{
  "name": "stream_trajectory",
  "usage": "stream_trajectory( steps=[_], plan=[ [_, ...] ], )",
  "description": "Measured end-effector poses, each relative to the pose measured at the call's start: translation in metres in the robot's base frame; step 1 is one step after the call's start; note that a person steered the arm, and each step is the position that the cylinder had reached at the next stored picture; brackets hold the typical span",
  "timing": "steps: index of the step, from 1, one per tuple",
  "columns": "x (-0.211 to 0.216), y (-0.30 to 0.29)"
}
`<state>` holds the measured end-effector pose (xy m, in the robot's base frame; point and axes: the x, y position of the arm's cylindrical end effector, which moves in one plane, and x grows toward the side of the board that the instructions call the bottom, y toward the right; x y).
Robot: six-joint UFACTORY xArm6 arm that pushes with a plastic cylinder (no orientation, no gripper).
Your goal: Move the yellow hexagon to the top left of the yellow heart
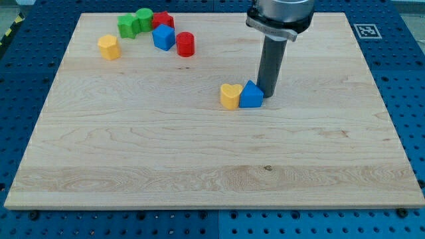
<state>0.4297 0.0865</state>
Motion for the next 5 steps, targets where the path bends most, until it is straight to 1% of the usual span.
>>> stream_trajectory(
  steps=[1, 2, 3, 4, 5],
  plan=[
    [-0.015, 0.005],
    [-0.046, -0.007],
    [-0.045, -0.063],
    [-0.038, -0.132],
    [-0.042, -0.219]
  ],
)
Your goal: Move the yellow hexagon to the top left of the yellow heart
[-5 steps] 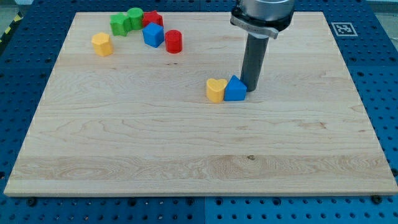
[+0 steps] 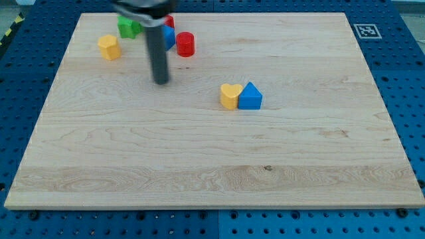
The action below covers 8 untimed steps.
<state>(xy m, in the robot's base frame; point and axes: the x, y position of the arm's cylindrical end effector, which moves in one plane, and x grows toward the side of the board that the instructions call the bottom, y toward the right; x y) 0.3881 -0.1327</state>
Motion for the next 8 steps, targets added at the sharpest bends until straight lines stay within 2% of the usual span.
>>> stream_trajectory(
  steps=[1, 2, 3, 4, 5, 6, 7, 8],
  plan=[
    [-0.024, -0.089],
    [-0.071, -0.147],
    [-0.111, -0.152],
    [-0.108, -0.096],
    [-0.058, -0.006],
    [-0.031, 0.041],
    [-0.046, 0.034],
    [-0.089, 0.01]
  ],
)
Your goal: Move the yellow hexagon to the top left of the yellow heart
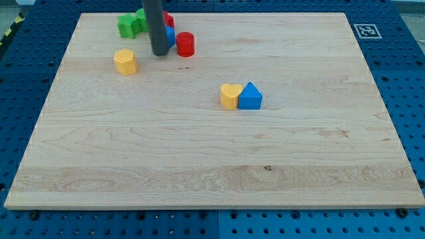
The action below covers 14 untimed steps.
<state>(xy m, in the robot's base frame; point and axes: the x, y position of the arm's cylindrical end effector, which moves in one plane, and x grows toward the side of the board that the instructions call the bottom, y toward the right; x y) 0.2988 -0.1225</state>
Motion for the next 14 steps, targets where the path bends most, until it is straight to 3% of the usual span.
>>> stream_trajectory(
  steps=[1, 2, 3, 4, 5, 7, 9, 11, 13, 14],
  plan=[
    [-0.011, -0.064],
    [0.004, -0.135],
    [0.048, -0.112],
    [0.077, -0.026],
    [0.08, 0.018],
    [0.07, -0.09],
    [0.029, -0.064],
    [0.087, 0.039],
    [0.065, -0.038],
    [0.027, -0.025]
  ],
)
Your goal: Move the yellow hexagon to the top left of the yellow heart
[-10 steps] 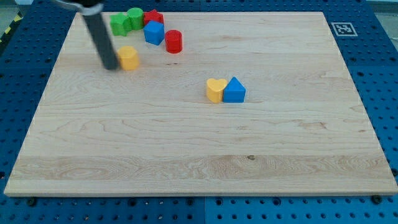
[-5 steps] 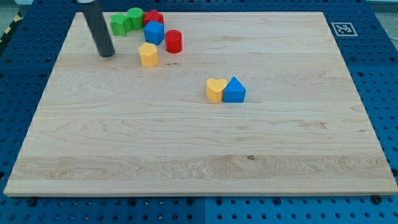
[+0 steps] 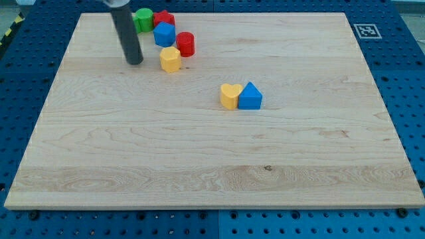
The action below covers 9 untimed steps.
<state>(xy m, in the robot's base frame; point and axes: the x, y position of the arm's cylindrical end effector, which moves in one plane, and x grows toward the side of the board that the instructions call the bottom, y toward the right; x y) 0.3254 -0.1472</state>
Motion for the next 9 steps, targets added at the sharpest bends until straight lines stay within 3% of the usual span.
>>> stream_trajectory(
  steps=[1, 3, 5, 6, 7, 9],
  plan=[
    [-0.006, 0.047],
    [0.046, 0.142],
    [0.017, 0.098],
    [0.035, 0.062],
    [0.057, 0.069],
    [0.057, 0.12]
  ],
)
